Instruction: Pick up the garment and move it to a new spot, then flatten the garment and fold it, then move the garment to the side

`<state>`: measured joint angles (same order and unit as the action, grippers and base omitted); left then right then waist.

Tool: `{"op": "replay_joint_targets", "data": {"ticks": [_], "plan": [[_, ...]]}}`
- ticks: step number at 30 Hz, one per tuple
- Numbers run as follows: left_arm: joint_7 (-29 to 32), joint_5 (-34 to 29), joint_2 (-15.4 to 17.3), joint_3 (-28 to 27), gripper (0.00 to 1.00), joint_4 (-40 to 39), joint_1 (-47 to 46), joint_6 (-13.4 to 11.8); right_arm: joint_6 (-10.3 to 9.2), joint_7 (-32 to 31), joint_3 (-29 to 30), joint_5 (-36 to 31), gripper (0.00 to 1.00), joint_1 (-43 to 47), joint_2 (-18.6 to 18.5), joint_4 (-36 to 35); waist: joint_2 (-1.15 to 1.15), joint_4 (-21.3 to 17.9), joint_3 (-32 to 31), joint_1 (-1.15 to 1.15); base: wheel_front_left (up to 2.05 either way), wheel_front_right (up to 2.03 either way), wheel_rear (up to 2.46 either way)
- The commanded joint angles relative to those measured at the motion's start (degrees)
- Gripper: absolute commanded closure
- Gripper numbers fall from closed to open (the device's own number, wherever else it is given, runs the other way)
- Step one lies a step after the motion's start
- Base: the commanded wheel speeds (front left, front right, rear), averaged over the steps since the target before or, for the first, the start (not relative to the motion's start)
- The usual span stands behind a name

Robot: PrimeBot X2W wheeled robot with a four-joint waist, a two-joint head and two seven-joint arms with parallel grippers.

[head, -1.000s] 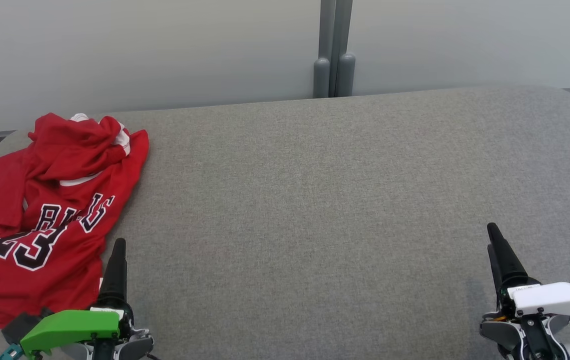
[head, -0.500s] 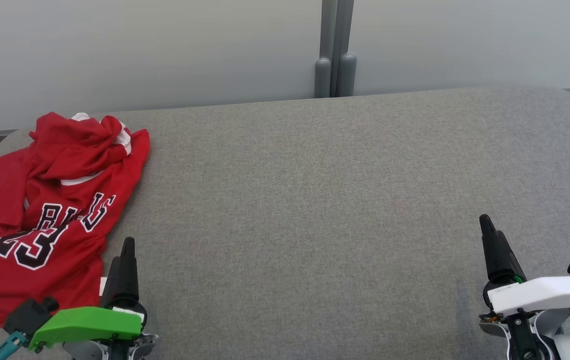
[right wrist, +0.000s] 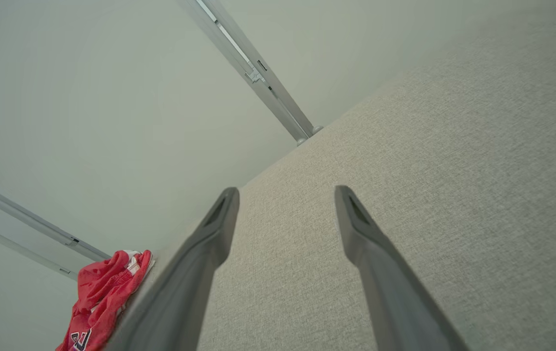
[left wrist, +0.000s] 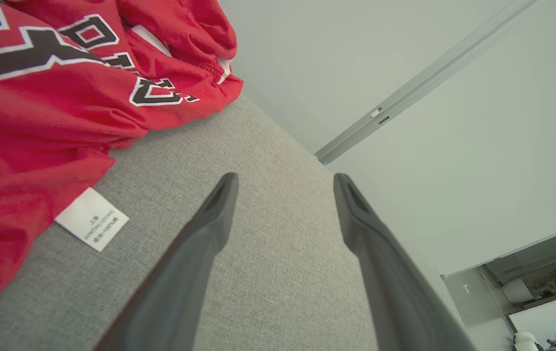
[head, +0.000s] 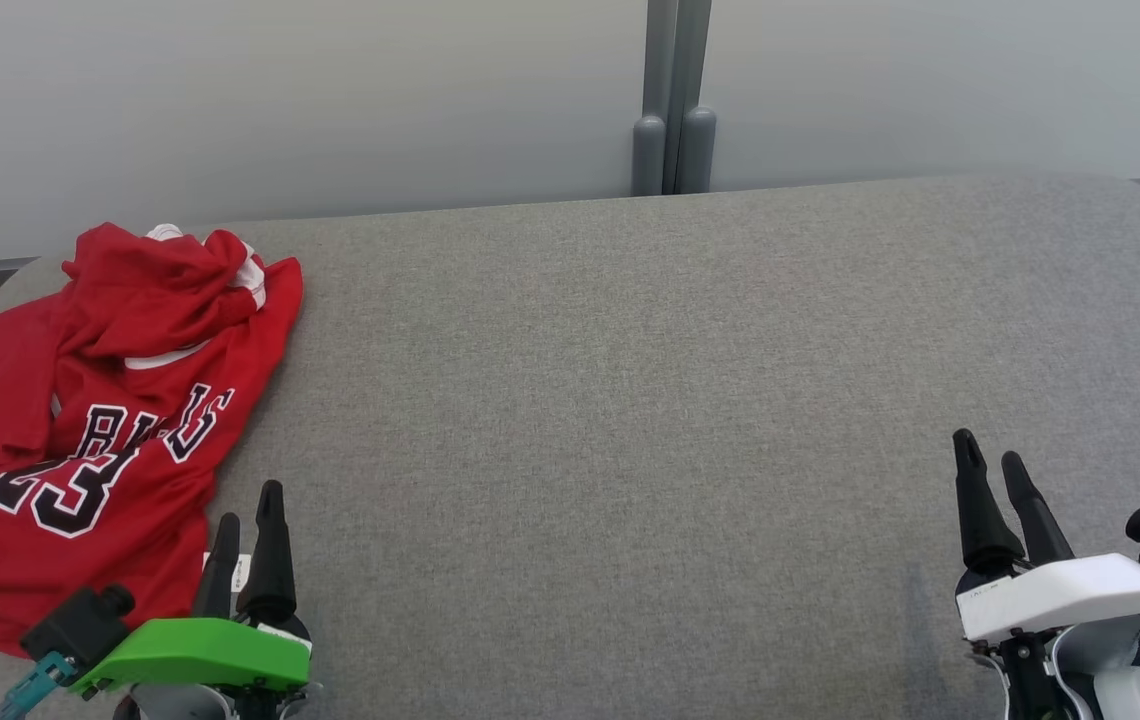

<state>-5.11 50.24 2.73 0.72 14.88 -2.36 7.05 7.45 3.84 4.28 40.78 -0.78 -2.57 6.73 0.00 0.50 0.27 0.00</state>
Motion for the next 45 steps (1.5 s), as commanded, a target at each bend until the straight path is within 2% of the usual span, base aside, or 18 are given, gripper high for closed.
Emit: {"op": "replay_joint_targets", "data": {"ticks": [1,24,45], "plan": [[-0.5,-2.0,0.7,0.1,0.00,-0.6,-0.2,0.2,0.02,0.7,-0.1,-2.5,0.00,-0.3,-0.7,-1.1,0.00,0.0,0.0,0.00,0.00,0.00,0.00],[-4.1,-17.9,1.6,0.5,0.00,-1.3,1.2,0.5,0.03,4.8,-0.5,-20.1,0.00,1.0,-1.5,-2.7,0.00,-0.1,0.0,0.00,0.00,0.00,0.00],[-6.8,-29.2,2.7,0.3,0.00,-1.4,2.4,0.5,0.04,7.8,-0.1,-30.7,0.00,2.0,-2.9,-2.8,0.00,0.2,-0.1,0.00,0.00,0.00,0.00]]}}
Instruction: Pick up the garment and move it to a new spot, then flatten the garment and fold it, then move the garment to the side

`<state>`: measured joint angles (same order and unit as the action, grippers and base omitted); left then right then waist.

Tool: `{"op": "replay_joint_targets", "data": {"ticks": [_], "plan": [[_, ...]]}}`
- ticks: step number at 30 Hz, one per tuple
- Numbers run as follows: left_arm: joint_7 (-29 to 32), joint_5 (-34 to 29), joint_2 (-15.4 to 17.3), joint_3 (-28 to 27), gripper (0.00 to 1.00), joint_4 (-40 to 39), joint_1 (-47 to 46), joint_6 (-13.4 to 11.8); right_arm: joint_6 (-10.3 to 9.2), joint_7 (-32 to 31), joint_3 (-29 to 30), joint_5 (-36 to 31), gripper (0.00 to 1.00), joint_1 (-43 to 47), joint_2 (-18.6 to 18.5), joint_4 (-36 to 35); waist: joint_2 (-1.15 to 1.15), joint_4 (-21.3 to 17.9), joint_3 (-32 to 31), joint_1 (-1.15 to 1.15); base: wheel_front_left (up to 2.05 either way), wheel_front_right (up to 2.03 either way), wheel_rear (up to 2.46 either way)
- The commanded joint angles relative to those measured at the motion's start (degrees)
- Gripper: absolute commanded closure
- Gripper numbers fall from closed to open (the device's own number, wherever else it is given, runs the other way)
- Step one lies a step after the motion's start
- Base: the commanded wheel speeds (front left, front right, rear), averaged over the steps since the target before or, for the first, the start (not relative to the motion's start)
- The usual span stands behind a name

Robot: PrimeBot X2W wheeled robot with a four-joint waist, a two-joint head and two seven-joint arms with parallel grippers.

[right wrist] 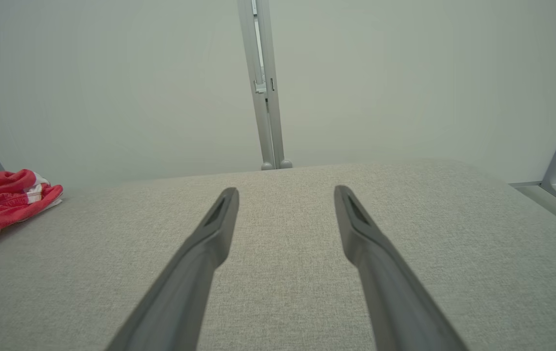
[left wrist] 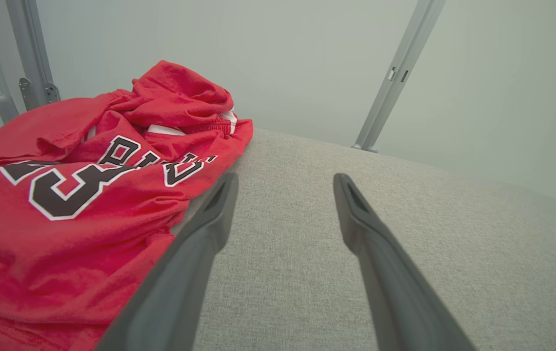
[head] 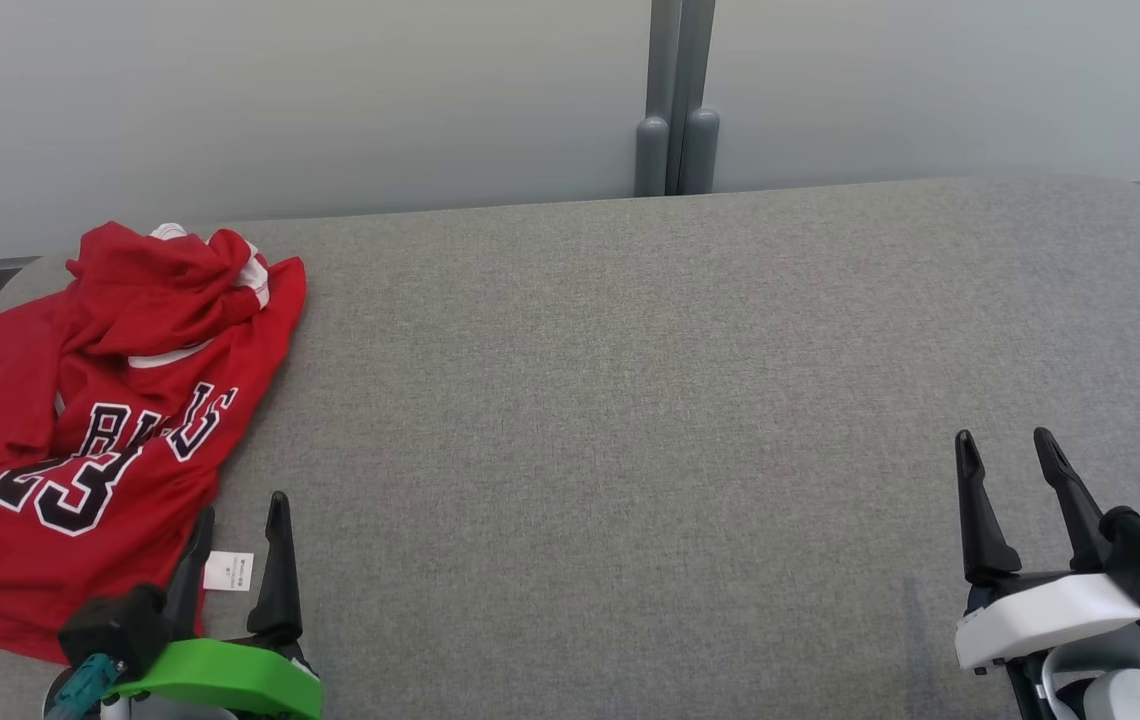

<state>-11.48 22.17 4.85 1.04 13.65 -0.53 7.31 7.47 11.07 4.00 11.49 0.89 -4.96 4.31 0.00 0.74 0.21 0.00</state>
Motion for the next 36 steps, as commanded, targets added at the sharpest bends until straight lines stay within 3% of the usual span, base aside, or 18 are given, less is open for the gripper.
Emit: {"op": "replay_joint_targets", "data": {"ticks": [1,36], "plan": [[-0.6,-1.6,0.6,0.0,0.00,-0.2,0.6,0.2,0.03,0.7,0.2,-1.8,0.00,0.4,-0.5,-0.4,0.00,0.0,0.0,0.00,0.00,0.00,0.00],[-3.8,-12.2,2.1,2.3,0.00,0.4,2.0,0.2,0.03,4.2,1.0,-15.6,0.00,2.4,-0.5,-1.1,0.00,-0.2,-0.3,0.00,0.00,0.00,0.00]]}}
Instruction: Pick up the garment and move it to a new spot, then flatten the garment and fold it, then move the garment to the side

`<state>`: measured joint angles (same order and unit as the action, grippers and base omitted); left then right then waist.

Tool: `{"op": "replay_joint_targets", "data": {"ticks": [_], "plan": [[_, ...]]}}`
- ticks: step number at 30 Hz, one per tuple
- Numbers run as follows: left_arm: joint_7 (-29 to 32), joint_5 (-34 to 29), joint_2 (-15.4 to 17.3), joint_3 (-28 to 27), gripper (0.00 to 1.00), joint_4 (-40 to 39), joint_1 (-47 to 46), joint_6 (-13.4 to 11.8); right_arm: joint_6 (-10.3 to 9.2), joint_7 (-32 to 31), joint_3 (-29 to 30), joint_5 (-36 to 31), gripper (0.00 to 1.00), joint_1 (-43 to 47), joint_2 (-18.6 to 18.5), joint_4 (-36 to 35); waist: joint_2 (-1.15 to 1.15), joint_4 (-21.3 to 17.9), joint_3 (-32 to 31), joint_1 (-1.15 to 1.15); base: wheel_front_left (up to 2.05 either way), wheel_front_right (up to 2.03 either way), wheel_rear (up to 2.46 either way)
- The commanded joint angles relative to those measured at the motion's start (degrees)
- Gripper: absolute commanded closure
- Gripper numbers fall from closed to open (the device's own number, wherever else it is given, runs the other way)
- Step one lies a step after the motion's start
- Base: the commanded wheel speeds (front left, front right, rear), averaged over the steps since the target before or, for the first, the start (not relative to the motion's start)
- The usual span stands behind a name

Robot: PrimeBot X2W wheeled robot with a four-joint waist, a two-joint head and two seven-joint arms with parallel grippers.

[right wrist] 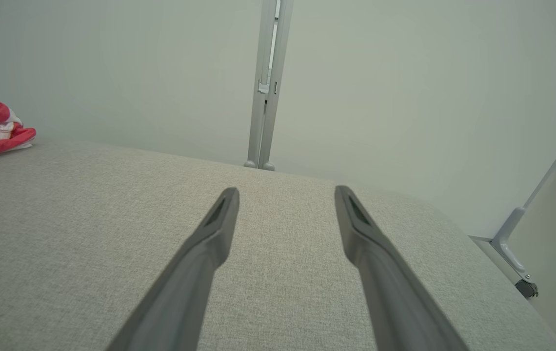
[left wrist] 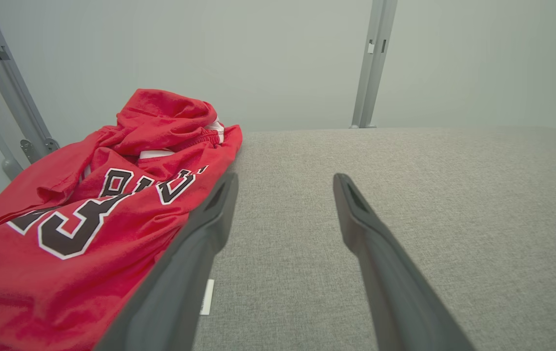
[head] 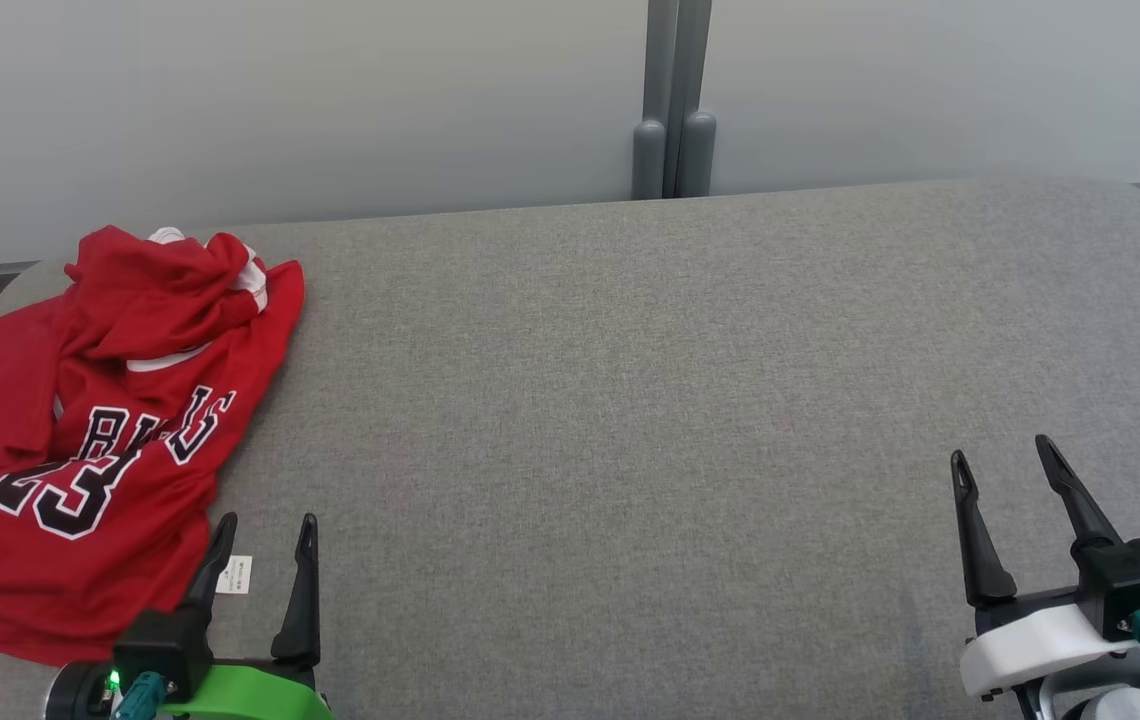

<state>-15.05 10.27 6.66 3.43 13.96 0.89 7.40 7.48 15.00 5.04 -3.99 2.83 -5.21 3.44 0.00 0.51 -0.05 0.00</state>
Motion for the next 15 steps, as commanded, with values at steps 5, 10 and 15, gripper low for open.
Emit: {"op": "replay_joint_targets", "data": {"ticks": [5,10,15], "plan": [[-0.2,-0.1,0.1,0.0,0.00,-0.1,0.6,0.2,0.02,0.3,-0.1,0.0,0.00,0.3,-0.3,-0.1,0.00,-0.2,0.1,0.00,0.00,0.00,0.00],[-0.2,0.1,0.2,-0.2,0.00,-0.1,0.4,0.2,0.02,0.3,-0.3,0.2,0.00,-0.1,-0.2,0.1,0.00,-0.4,0.3,0.00,0.00,0.00,0.00],[-0.2,0.2,0.2,-0.3,0.00,0.0,0.1,0.2,0.02,0.3,-0.2,0.2,0.00,-0.2,-0.1,0.1,0.00,-0.5,0.4,0.00,0.00,0.00,0.00]]}}
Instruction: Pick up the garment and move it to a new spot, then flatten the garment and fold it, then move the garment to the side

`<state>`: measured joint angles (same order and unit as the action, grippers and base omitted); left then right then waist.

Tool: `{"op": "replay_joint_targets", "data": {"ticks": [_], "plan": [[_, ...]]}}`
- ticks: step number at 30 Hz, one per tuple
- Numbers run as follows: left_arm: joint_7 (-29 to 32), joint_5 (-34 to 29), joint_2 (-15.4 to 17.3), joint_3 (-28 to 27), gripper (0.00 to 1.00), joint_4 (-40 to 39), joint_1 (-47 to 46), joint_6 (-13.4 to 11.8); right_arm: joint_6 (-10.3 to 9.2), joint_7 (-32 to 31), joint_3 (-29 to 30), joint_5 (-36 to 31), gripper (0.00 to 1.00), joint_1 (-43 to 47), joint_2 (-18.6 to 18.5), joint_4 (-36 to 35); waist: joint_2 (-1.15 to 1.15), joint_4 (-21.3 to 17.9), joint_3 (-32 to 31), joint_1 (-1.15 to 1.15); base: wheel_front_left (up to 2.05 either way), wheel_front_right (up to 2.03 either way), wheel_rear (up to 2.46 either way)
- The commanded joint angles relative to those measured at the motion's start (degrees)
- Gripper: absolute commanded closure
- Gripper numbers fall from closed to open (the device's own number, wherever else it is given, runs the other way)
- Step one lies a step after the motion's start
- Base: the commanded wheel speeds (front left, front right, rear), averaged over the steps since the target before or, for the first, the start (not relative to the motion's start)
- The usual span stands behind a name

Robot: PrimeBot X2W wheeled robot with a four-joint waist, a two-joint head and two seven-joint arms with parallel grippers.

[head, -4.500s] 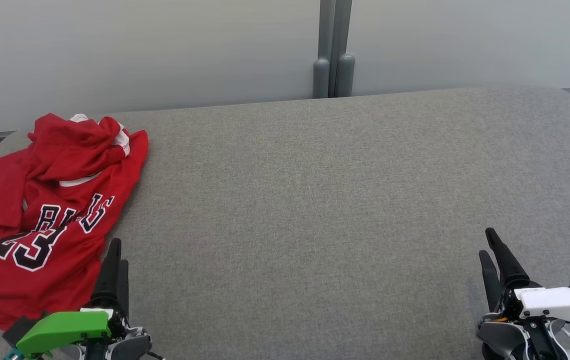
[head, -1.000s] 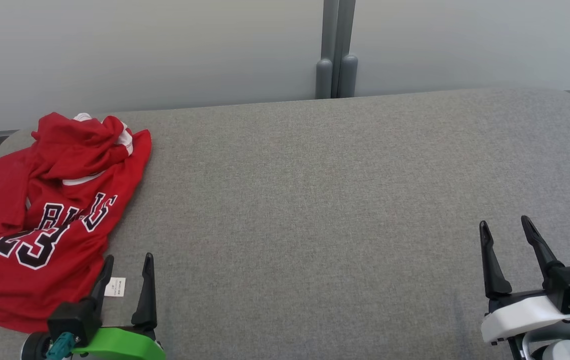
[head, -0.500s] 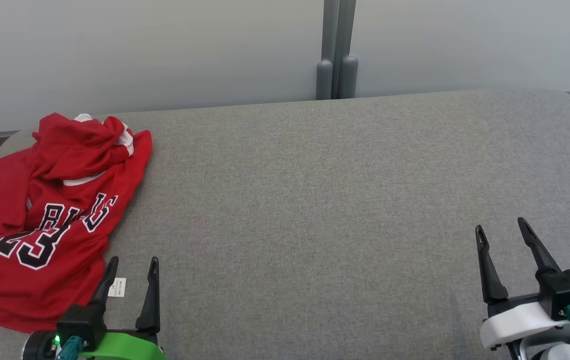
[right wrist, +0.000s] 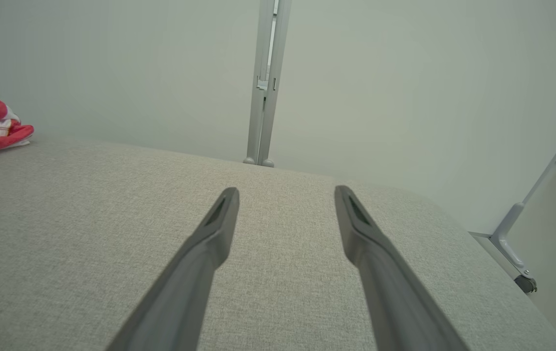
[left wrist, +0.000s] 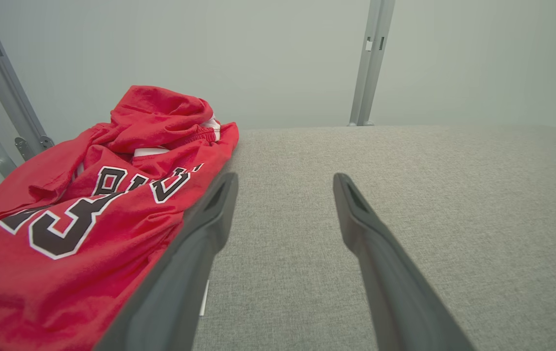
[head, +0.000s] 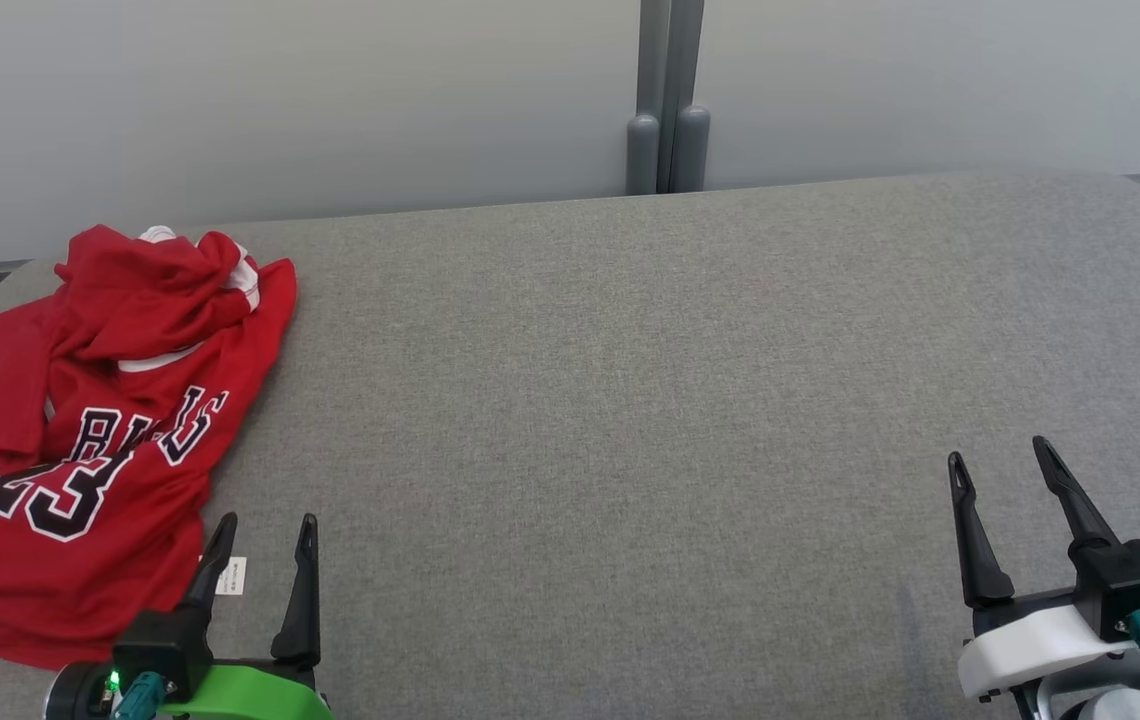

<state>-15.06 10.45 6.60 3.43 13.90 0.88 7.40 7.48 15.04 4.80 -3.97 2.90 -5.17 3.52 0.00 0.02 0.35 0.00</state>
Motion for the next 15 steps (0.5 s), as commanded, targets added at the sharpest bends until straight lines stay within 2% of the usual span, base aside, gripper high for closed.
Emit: {"op": "replay_joint_targets", "data": {"ticks": [1,5,9,11,15], "plan": [[-0.2,0.1,0.3,-0.3,0.00,0.2,0.1,0.2,0.02,0.2,0.1,0.2,0.00,-0.3,-0.1,0.0,0.00,0.0,0.0,0.00,0.00,0.00,0.00],[-0.2,0.1,0.4,-0.4,0.00,0.2,-0.1,0.1,0.02,0.2,-0.6,0.0,0.00,-0.1,-0.2,-0.4,0.00,0.8,-0.2,0.00,0.00,0.00,0.00],[-0.2,-0.1,0.3,-0.7,0.00,0.1,0.1,0.1,0.02,0.2,-2.2,0.1,0.00,-0.3,-0.5,-0.7,0.00,3.1,-0.6,0.00,0.00,0.00,0.00],[-0.1,-0.3,0.1,-1.1,0.00,0.2,0.7,0.1,0.02,0.2,-3.2,0.2,0.00,-0.3,-0.6,-0.8,0.00,4.9,-0.9,0.00,0.00,0.00,0.00],[-0.1,-0.3,-0.2,-1.9,0.00,0.4,1.8,0.2,0.02,0.2,-5.3,0.4,0.00,-0.5,-0.8,-0.5,0.00,10.9,-1.7,0.00,0.00,0.00,0.00]]}}
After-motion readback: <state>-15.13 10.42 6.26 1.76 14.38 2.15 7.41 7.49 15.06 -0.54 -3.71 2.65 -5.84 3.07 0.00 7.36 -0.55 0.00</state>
